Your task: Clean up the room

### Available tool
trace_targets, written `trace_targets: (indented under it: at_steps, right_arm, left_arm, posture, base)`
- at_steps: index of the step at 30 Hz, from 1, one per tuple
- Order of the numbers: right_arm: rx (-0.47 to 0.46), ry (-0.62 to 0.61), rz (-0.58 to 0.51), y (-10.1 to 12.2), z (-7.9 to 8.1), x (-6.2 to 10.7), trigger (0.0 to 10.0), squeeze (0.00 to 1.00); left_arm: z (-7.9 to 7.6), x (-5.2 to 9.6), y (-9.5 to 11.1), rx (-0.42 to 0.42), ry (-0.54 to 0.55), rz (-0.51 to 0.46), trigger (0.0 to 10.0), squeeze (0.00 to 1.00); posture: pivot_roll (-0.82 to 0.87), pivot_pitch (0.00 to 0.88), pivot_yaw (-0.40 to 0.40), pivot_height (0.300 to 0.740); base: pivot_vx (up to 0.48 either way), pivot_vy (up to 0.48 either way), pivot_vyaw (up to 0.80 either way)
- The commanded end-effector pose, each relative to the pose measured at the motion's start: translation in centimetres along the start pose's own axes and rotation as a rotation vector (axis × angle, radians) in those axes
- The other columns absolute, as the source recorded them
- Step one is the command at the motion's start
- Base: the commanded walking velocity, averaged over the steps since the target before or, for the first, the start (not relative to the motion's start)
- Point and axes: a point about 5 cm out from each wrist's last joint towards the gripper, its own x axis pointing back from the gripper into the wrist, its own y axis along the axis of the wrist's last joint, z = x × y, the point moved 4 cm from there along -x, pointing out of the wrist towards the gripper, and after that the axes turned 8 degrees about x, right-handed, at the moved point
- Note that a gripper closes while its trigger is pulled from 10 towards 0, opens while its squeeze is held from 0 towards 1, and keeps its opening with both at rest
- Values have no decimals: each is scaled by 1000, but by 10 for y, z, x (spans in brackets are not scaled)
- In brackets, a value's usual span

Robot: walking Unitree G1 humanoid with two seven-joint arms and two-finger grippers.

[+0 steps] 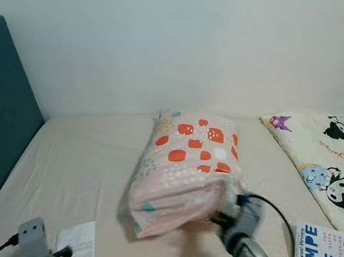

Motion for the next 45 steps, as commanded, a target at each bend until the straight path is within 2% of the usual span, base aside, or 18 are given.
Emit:
trace_targets:
  at_steps: [1,2,3,7,11,14,15,16,17,19,24,26,39,45]
  right_arm:
    - [22,129,27,-8,21,-2,10000,0]
    - [30,215,21,-10,35,-3,10000,0]
    - [15,233,-14,-4,38,-3,10000,0]
    - [-75,165,-107,16,22,-4,10000,0]
    - [-75,161,-146,26,16,-2,10000,0]
    - [-97,-14,-167,38,-14,2,10000,0]
    - [-97,-14,-167,38,-14,2,10000,0]
    - [-116,-76,-188,43,-25,5,10000,0]
    - [-116,-76,-188,43,-25,5,10000,0]
    - [-130,-140,-217,48,-39,11,10000,0]
    - [-127,-151,-228,50,-43,14,10000,0]
    - [-119,-165,-238,51,-48,17,10000,0]
    - [-134,-188,-248,50,-54,23,10000,0]
    - [-133,-180,-254,51,-51,22,10000,0]
  left_arm:
    - [14,0,-3,-43,45,20,10000,0]
    - [19,0,-6,-57,62,28,10000,0]
    - [22,1,-8,-60,69,36,10000,0]
    - [19,1,-13,-38,54,57,10000,0]
    - [11,1,-17,0,25,72,10000,0]
    - [-19,3,-25,94,-107,114,10000,0]
    - [-19,3,-25,94,-107,114,10000,0]
    - [-27,4,-27,108,-137,126,10000,0]
    - [-27,4,-27,108,-137,126,10000,0]
    - [-36,5,-28,146,-157,138,10000,0]
    - [-39,5,-29,184,-160,143,10000,0]
    - [-43,5,-29,244,-166,150,10000,0]
    - [-30,5,-34,285,-122,166,10000,0]
    - [-29,4,-33,295,-118,163,10000,0]
  posture:
    - [-186,46,63,732]
    - [-186,46,63,732]
    - [-186,46,63,732]
    - [-187,46,62,732]
    - [-191,46,65,732]
    - [-203,53,66,728]
    - [-203,53,66,728]
    - [-203,53,66,723]
    - [-203,53,66,723]
    - [-210,62,66,713]
    - [-213,69,64,708]
    - [-217,77,61,698]
    - [-217,102,55,688]
    - [-219,104,56,688]
  base:
    - [0,0,0]
    - [0,0,0]
    - [0,0,0]
    - [0,0,0]
    - [0,0,0]
    - [0,0,0]
    - [0,0,0]
    - [0,0,0]
    - [0,0,0]
    - [0,0,0]
    - [0,0,0]
    - [0,0,0]
    - [0,0,0]
    - [0,0,0]
